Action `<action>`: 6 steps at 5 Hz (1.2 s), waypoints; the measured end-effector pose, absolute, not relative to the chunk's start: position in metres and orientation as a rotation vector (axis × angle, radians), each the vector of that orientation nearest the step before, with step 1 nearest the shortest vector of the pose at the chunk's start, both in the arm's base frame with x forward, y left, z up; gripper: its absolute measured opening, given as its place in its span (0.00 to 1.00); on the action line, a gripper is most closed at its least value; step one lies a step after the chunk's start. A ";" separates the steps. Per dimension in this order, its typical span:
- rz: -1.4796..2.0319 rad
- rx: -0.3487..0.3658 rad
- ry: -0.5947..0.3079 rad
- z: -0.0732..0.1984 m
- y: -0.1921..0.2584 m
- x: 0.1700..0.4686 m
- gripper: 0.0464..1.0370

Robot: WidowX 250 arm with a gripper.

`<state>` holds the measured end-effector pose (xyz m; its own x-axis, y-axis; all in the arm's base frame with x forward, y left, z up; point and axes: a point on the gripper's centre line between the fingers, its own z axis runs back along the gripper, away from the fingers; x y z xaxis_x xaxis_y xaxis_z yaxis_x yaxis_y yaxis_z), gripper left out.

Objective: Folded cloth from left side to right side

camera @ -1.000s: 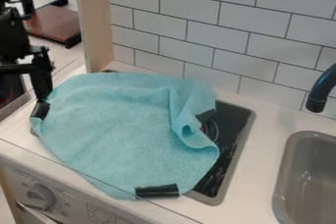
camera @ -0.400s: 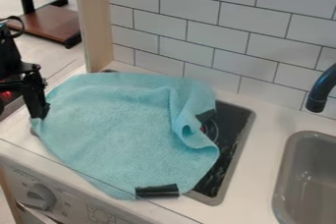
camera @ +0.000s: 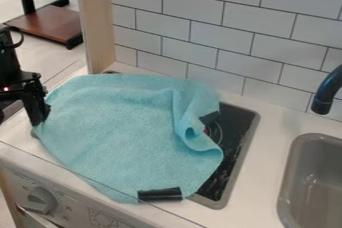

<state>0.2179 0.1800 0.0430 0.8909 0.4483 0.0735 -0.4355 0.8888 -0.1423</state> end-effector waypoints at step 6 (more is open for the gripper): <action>0.421 -0.142 -0.101 0.021 0.155 0.229 0.12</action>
<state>0.2290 0.1552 0.0207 0.9079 0.4137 0.0681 -0.3996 0.9030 -0.1579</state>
